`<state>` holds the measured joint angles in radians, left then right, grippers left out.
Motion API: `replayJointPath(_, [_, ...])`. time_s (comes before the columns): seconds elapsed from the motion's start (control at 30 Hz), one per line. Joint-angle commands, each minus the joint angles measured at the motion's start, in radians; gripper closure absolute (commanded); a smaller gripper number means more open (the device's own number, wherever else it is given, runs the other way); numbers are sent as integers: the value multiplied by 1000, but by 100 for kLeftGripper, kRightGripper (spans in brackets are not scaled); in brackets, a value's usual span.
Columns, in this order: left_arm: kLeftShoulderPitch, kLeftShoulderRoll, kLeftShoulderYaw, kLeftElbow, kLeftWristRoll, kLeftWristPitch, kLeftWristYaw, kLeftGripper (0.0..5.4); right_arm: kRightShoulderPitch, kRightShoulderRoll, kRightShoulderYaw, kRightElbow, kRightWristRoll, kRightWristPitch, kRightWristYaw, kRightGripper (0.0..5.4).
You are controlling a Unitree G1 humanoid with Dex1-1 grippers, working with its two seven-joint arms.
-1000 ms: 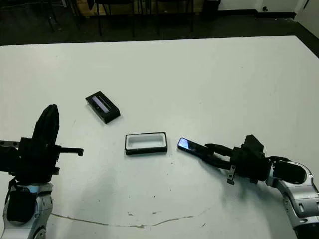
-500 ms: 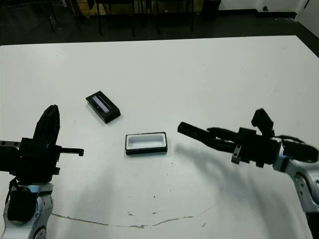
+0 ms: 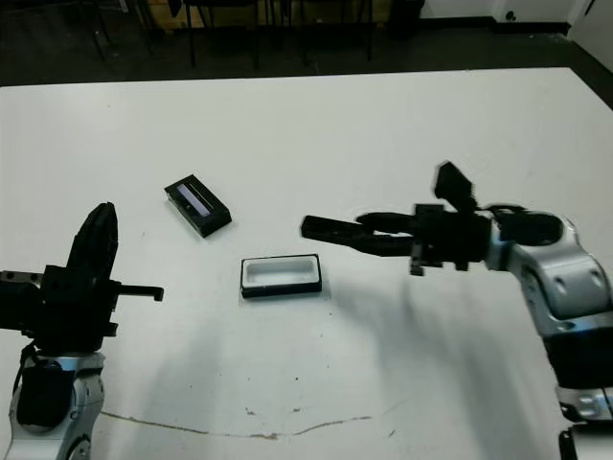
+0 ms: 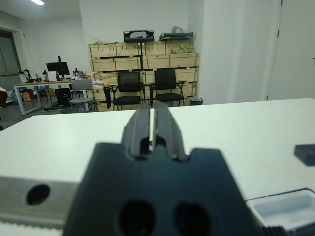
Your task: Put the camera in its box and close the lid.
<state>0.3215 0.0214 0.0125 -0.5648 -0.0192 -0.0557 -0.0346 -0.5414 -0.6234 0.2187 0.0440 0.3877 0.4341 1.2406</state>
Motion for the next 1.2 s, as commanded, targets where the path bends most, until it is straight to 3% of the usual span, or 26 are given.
replayJointPath(0.03, [36,0,0,17,-3,-1,-1,540,-59,13,38,10,-24,36,19,492])
replayJointPath(0.37, [33,-6,-9,19,2,8,8,540,-154,48,130,39,-97,33,68,492])
replayJointPath(0.73, [33,-9,-18,23,6,1,13,540,-138,52,152,9,-132,29,60,492])
replayJointPath(0.97, [30,-7,-19,23,9,2,14,540,-128,52,170,2,-145,73,46,492])
replayJointPath(1.2, [24,-11,-29,22,12,10,18,540,-113,58,192,15,-166,54,46,492])
